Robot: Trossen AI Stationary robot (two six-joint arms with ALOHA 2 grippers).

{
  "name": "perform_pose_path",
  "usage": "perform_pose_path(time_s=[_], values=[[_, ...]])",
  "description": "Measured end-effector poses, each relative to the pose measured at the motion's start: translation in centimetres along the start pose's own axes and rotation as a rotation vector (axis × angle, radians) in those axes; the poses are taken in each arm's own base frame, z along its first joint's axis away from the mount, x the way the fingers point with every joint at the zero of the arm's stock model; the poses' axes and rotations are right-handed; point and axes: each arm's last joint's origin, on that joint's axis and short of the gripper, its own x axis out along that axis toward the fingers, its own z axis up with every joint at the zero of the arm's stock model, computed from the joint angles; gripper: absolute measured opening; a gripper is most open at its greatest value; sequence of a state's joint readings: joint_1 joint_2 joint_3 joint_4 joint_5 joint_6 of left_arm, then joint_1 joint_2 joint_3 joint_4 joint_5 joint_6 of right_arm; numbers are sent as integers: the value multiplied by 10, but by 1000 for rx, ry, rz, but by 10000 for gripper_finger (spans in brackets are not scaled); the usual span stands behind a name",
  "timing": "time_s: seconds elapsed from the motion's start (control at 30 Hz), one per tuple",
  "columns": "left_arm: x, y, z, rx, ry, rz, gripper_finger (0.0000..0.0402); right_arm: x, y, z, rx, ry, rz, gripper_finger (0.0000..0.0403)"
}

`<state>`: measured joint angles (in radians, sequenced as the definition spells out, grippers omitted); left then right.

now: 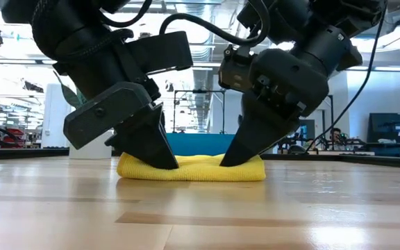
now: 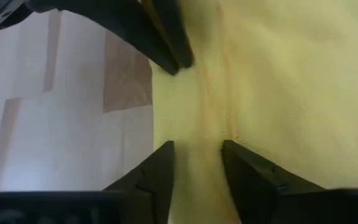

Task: Roll microfiber towels into tight, uniform cylinder then place into a basket
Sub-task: Roll the yellow microfiber towel

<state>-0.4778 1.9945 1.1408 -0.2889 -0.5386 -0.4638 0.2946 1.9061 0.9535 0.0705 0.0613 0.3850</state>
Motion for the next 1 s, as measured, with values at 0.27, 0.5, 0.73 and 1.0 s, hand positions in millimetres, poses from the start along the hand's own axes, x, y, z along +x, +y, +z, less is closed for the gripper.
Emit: perform_pose_path(time_s=[0.27,0.5,0.73,1.0], values=[[0,0,0,2,3,-2,31,-40,-11,10,19,60,-59,177],[1,0,-1,3,4,-1,31,-83,19,-1,-151,-10,-127,176],[1,0,-1,0,2,-2,31,-96,53,-32,-341,-152,-116,176],[1,-1,0,-4,-5,-5,31,-68,64,-41,-543,-205,-103,178]])
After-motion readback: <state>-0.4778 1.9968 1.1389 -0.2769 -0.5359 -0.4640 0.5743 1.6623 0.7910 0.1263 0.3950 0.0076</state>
